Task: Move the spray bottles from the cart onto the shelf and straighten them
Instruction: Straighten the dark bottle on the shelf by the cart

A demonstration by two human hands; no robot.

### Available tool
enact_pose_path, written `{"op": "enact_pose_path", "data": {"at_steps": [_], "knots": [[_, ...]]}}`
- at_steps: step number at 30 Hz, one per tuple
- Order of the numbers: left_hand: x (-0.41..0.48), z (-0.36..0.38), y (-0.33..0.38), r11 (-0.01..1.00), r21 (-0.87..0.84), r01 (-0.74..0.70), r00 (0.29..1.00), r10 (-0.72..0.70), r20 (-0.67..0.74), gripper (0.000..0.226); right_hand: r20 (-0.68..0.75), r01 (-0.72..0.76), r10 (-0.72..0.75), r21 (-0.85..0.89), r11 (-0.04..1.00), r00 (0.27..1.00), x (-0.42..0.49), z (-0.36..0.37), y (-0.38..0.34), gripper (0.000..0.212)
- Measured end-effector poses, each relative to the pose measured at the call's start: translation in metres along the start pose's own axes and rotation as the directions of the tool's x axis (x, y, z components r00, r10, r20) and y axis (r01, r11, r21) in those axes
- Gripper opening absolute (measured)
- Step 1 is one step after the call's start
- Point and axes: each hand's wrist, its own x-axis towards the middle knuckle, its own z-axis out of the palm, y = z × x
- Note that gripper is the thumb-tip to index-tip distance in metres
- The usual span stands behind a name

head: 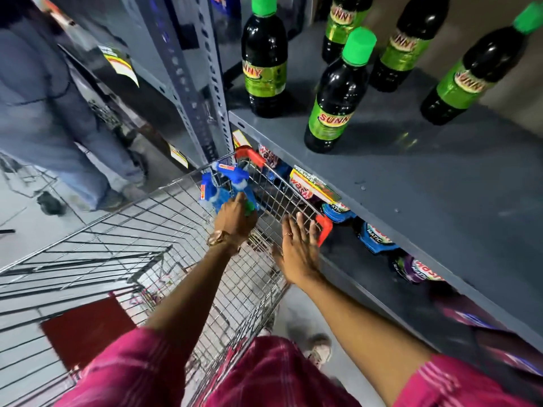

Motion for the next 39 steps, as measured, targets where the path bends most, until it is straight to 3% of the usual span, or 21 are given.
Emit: {"op": "enact_pose_path", "data": {"at_steps": [2, 4, 5, 7, 12, 15, 17, 20, 23, 25, 29, 33, 36, 39], "knots": [[-0.017, -0.037, 0.027, 0.984, -0.11, -0.142, 0.981, 0.124, -0.152, 0.028, 0.034, -0.018, 0.008, 0.298, 0.954, 0.999, -0.002, -0.011, 0.003, 0.097], [-0.034, -0.08, 0.058, 0.919, -0.181, -0.351, 0.927, 0.313, -0.207, 0.026, 0.01, -0.036, 0.043, 0.73, 0.682, 0.999, -0.009, -0.043, 0.0, 0.109], [-0.042, -0.1, 0.076, 0.871, -0.198, -0.45, 0.889, 0.414, -0.197, 0.029, -0.066, 0.024, 0.062, 0.85, 0.527, 0.996, -0.016, -0.059, -0.002, 0.106], [-0.052, -0.127, 0.115, 0.781, -0.233, -0.58, 0.814, 0.55, -0.184, 0.033, -0.225, 0.172, 0.11, 0.916, 0.362, 0.968, -0.029, -0.092, -0.004, 0.085], [-0.061, -0.134, 0.198, 0.578, -0.561, -0.592, 0.792, 0.545, -0.275, 0.033, -0.32, 0.255, 0.293, 0.937, 0.239, 0.901, -0.054, -0.159, 0.013, 0.046], [-0.054, -0.109, 0.211, 0.475, -0.742, -0.474, 0.877, 0.333, -0.347, 0.046, -0.349, 0.202, 0.45, 0.917, 0.344, 0.822, -0.048, -0.184, 0.042, 0.034], [-0.049, -0.083, 0.204, 0.542, -0.717, -0.439, 0.898, 0.253, -0.359, 0.041, -0.355, 0.189, 0.491, 0.915, 0.356, 0.795, -0.041, -0.201, 0.062, 0.036], [-0.04, -0.049, 0.187, 0.709, -0.479, -0.517, 0.856, 0.418, -0.305, 0.034, -0.42, 0.16, 0.519, 0.867, 0.472, 0.744, -0.028, -0.218, 0.087, 0.052], [-0.03, -0.033, 0.187, 0.765, -0.353, -0.539, 0.841, 0.516, -0.166, 0.043, -0.458, 0.118, 0.541, 0.828, 0.549, 0.705, -0.021, -0.228, 0.096, 0.061], [-0.025, -0.028, 0.192, 0.803, -0.284, -0.524, 0.851, 0.51, -0.125, 0.049, -0.452, 0.091, 0.567, 0.83, 0.55, 0.689, -0.016, -0.226, 0.099, 0.07], [-0.016, -0.027, 0.194, 0.846, -0.228, -0.482, 0.876, 0.471, -0.106, 0.036, -0.42, 0.069, 0.651, 0.868, 0.492, 0.632, -0.005, -0.217, 0.093, 0.089], [-0.014, -0.018, 0.184, 0.808, -0.144, -0.571, 0.82, 0.552, -0.154, 0.024, -0.444, 0.103, 0.676, 0.87, 0.482, 0.588, 0.0, -0.208, 0.084, 0.094], [-0.021, -0.011, 0.167, 0.773, -0.155, -0.615, 0.781, 0.57, -0.256, 0.021, -0.465, 0.116, 0.674, 0.861, 0.496, 0.574, -0.001, -0.198, 0.081, 0.109], [-0.027, -0.01, 0.139, 0.828, -0.131, -0.546, 0.797, 0.465, -0.385, 0.017, -0.577, 0.088, 0.689, 0.79, 0.606, 0.438, -0.016, -0.182, 0.071, 0.116]]}}
